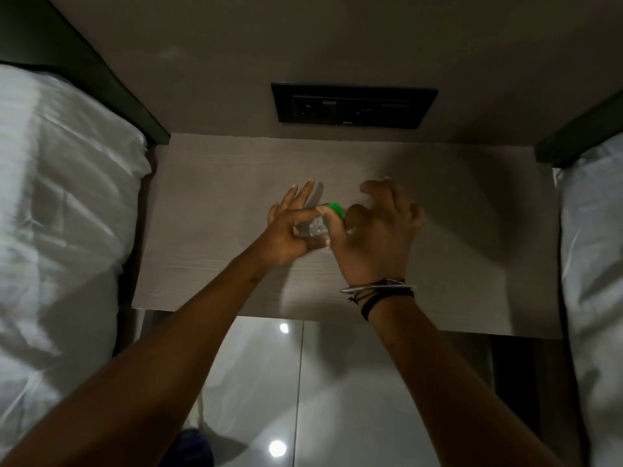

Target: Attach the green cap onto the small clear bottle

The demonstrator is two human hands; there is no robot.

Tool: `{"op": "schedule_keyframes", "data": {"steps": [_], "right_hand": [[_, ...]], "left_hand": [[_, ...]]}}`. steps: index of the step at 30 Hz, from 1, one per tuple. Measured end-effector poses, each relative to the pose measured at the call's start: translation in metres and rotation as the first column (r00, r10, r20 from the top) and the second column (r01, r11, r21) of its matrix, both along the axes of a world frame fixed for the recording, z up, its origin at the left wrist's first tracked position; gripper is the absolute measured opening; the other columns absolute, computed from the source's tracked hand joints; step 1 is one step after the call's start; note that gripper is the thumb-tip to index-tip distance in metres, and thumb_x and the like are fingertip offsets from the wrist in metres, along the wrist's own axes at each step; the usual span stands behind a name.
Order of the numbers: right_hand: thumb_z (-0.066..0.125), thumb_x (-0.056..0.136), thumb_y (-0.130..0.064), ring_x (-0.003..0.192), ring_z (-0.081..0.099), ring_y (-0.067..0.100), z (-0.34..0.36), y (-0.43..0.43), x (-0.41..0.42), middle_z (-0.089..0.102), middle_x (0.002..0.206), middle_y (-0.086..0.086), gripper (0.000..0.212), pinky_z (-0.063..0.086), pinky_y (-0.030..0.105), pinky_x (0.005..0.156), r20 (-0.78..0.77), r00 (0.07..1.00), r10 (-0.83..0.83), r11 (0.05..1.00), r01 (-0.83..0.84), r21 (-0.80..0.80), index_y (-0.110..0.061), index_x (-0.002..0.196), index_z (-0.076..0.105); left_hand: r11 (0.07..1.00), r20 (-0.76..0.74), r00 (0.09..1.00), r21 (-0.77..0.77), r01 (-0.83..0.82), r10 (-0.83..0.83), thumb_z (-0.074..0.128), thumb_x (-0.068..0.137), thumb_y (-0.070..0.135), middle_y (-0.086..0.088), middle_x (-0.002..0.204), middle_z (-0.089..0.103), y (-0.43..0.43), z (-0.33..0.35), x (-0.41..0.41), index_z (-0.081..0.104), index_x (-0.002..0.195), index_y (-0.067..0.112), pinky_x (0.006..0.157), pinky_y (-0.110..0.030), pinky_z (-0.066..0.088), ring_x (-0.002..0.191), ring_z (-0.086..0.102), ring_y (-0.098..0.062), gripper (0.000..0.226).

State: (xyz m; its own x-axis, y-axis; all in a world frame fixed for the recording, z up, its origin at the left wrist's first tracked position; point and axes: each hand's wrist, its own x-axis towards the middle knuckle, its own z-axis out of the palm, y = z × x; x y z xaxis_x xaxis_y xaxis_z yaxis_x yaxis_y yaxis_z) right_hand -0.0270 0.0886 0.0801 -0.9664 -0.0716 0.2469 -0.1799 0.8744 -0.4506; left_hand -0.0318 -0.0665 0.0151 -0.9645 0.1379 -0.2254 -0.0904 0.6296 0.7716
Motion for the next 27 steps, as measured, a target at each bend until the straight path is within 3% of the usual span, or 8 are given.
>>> {"op": "schedule_keyframes", "data": {"steps": [2, 4, 6, 10, 20, 22, 24, 27], "right_hand": [[0.065, 0.080, -0.035, 0.117, 0.048, 0.034, 0.008, -0.011, 0.000, 0.064, 0.113, 0.009, 0.033, 0.034, 0.054, 0.090, 0.034, 0.999, 0.003, 0.998, -0.005, 0.055, -0.009, 0.062, 0.070], [0.063, 0.080, -0.029, 0.112, 0.049, 0.034, 0.013, -0.021, 0.002, 0.064, 0.109, 0.010, 0.029, 0.033, 0.050, 0.086, 0.058, 0.998, -0.009, 0.998, 0.005, 0.067, -0.006, 0.063, 0.069], [0.063, 0.081, -0.028, 0.111, 0.048, 0.035, 0.015, -0.026, 0.004, 0.063, 0.111, 0.011, 0.029, 0.030, 0.048, 0.084, 0.080, 0.996, -0.030, 0.997, 0.024, 0.071, -0.006, 0.063, 0.069], [0.062, 0.081, -0.041, 0.112, 0.043, 0.033, 0.016, -0.019, 0.003, 0.059, 0.119, 0.010, 0.037, 0.030, 0.047, 0.084, 0.112, 0.991, -0.069, 0.986, 0.050, 0.159, -0.007, 0.068, 0.069], [0.065, 0.078, -0.042, 0.111, 0.043, 0.035, 0.012, -0.012, 0.004, 0.059, 0.119, 0.012, 0.037, 0.033, 0.049, 0.085, 0.146, 0.988, -0.048, 0.986, 0.023, 0.167, -0.006, 0.070, 0.069], [0.058, 0.079, -0.051, 0.110, 0.043, 0.035, 0.012, -0.012, 0.006, 0.059, 0.117, 0.012, 0.046, 0.032, 0.048, 0.084, 0.151, 0.987, -0.058, 0.985, 0.031, 0.172, -0.007, 0.072, 0.070], [0.046, 0.077, -0.064, 0.107, 0.045, 0.035, 0.016, -0.012, 0.006, 0.060, 0.114, 0.013, 0.062, 0.033, 0.048, 0.083, 0.155, 0.985, -0.073, 0.984, 0.046, 0.171, -0.008, 0.073, 0.070], [0.040, 0.078, -0.074, 0.107, 0.047, 0.035, 0.024, 0.001, 0.018, 0.059, 0.115, 0.014, 0.068, 0.035, 0.050, 0.083, 0.117, 0.989, -0.095, 0.984, 0.075, 0.164, -0.012, 0.073, 0.068]], "left_hand": [[1.000, 0.032, 0.999, -0.013, 0.023, -0.022, 0.078, 0.075, 0.019, -0.004, 0.161, 0.011, -0.002, 0.002, -0.001, 0.065, 0.116, 0.022, 0.118, -0.052, -0.005, 0.149, -0.002, -0.026, 0.043], [1.000, 0.036, 0.999, 0.009, 0.026, -0.026, 0.076, 0.079, 0.018, -0.002, 0.161, 0.012, -0.001, 0.004, 0.000, 0.065, 0.104, 0.035, 0.118, -0.053, -0.005, 0.149, -0.003, -0.025, 0.033], [0.999, 0.038, 0.999, 0.039, 0.024, -0.026, 0.075, 0.080, 0.019, -0.001, 0.161, 0.013, -0.001, 0.007, 0.001, 0.056, 0.094, 0.050, 0.117, -0.053, -0.006, 0.149, -0.002, -0.025, 0.039], [0.999, 0.063, 0.997, -0.012, 0.038, -0.037, 0.078, 0.077, 0.024, 0.000, 0.162, 0.012, -0.001, 0.010, -0.002, 0.061, 0.099, 0.041, 0.115, -0.048, -0.007, 0.149, -0.003, -0.024, 0.033], [0.998, 0.065, 0.996, -0.001, 0.059, -0.059, 0.081, 0.071, 0.018, 0.001, 0.161, 0.012, -0.001, 0.012, -0.004, 0.052, 0.074, 0.057, 0.117, -0.053, -0.006, 0.149, -0.003, -0.024, 0.049], [0.999, 0.071, 0.996, 0.016, 0.050, -0.051, 0.080, 0.073, 0.019, 0.001, 0.161, 0.012, 0.000, 0.013, -0.006, 0.052, 0.084, 0.059, 0.117, -0.050, -0.006, 0.149, -0.002, -0.023, 0.050], [0.999, 0.097, 0.995, -0.011, 0.038, -0.037, 0.075, 0.079, 0.023, 0.002, 0.162, 0.010, -0.001, 0.012, -0.013, 0.051, 0.111, 0.054, 0.115, -0.048, -0.005, 0.149, -0.003, -0.022, 0.051], [0.984, 0.079, 0.992, -0.140, 0.112, -0.102, 0.078, 0.076, 0.025, 0.001, 0.163, 0.000, -0.005, 0.004, -0.007, 0.036, 0.138, 0.042, 0.115, -0.051, -0.005, 0.149, -0.006, -0.023, 0.077]]}}
